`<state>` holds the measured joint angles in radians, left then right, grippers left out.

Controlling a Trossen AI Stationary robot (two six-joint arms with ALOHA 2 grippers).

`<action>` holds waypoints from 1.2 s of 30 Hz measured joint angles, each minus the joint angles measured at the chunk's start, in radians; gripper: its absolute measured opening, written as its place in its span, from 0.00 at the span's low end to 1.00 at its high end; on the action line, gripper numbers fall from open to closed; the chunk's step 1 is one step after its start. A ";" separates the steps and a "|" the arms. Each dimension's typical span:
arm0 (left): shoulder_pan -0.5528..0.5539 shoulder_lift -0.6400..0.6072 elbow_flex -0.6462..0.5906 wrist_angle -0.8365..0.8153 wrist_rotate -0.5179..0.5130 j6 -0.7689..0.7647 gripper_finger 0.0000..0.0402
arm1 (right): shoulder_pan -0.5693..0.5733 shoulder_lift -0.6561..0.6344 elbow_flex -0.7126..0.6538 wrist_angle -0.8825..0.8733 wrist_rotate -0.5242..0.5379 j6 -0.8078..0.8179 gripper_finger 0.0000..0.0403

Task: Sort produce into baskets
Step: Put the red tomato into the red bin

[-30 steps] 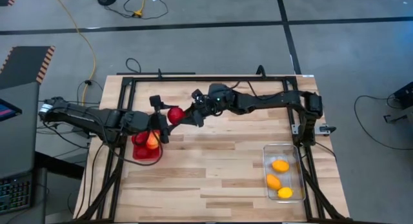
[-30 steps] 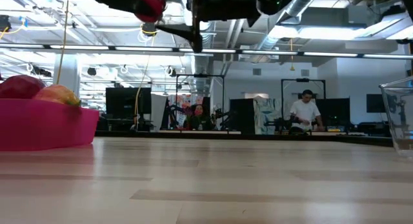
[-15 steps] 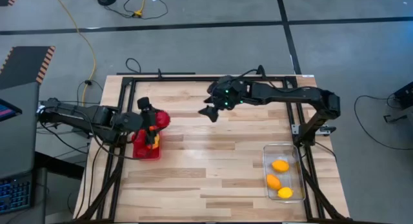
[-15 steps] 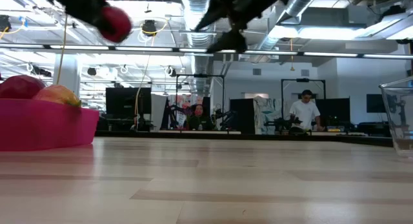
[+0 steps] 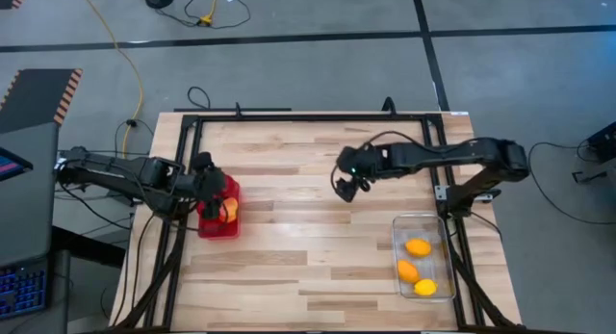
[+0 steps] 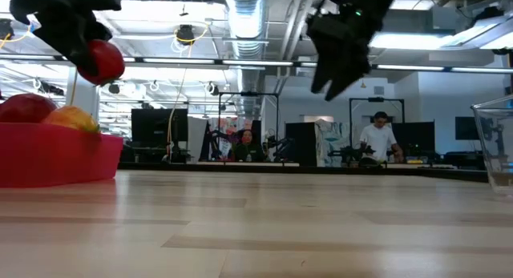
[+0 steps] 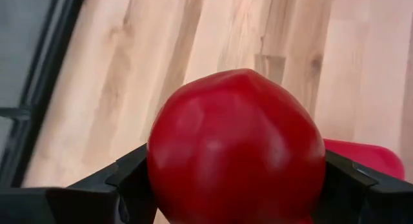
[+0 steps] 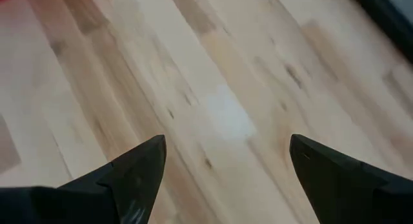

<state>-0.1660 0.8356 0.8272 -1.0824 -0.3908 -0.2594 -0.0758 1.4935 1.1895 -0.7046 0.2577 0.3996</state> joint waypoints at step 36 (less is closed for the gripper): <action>0.145 0.350 0.000 -0.064 0.158 0.131 0.71 | 0.227 -0.086 -0.159 0.266 0.011 0.037 0.89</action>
<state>-0.0212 1.1858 0.8268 -1.1463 -0.2323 -0.1286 0.1513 1.4071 1.0306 -0.4382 0.2687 0.4366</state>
